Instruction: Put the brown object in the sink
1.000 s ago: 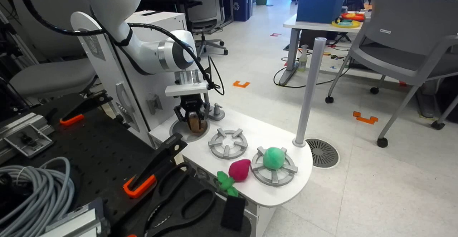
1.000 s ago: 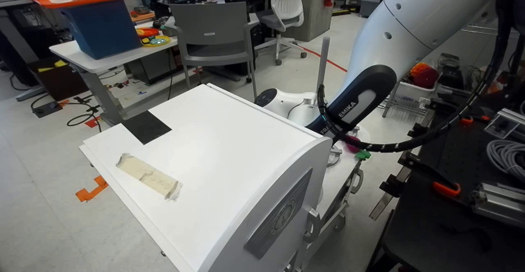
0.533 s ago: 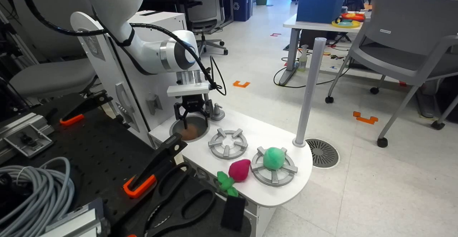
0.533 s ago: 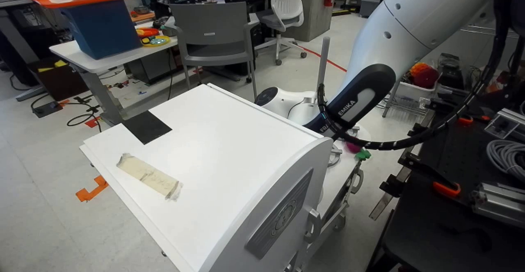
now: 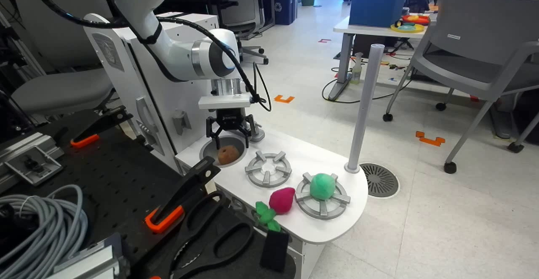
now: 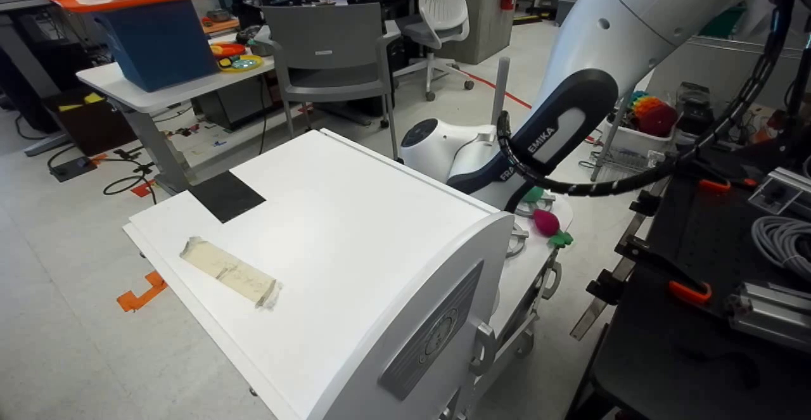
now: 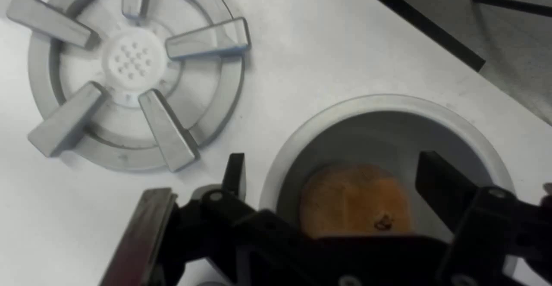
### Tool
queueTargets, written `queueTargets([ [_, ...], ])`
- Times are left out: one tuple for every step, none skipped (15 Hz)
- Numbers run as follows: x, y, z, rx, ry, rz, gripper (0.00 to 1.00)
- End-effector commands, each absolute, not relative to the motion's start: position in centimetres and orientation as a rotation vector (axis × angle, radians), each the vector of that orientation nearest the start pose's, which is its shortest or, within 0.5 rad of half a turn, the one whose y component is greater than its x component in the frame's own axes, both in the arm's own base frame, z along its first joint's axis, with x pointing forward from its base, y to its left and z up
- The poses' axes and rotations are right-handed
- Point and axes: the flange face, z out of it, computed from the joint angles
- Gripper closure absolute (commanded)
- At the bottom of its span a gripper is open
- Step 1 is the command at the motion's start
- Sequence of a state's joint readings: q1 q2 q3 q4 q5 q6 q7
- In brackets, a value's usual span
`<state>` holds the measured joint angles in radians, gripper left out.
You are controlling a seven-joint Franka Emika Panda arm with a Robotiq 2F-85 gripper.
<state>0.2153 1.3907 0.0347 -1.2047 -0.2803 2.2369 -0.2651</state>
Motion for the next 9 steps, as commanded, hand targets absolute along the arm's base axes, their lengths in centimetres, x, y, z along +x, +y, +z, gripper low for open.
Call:
queueTargets([
  [61.2,10.7,-5.5,-3.003,-1.010,0.653,0.00],
  [60.9,9.7,-4.2,-2.995,-0.997,0.673,0.00],
  [60.7,8.6,-2.8,-2.987,-0.989,0.676,0.00],
  [60.7,7.6,-1.2,-2.987,-0.975,0.641,0.00],
  [60.5,6.6,0.3,-2.995,-0.940,0.647,0.00],
  [62.1,7.6,-3.3,-3.032,-0.968,0.644,0.00],
  [62.2,6.9,-2.1,-3.037,-0.952,0.637,0.00],
  [62.4,6.7,-1.8,-3.041,-0.946,0.631,0.00],
  [62.3,6.8,-2.2,-3.038,-0.951,0.635,0.00],
])
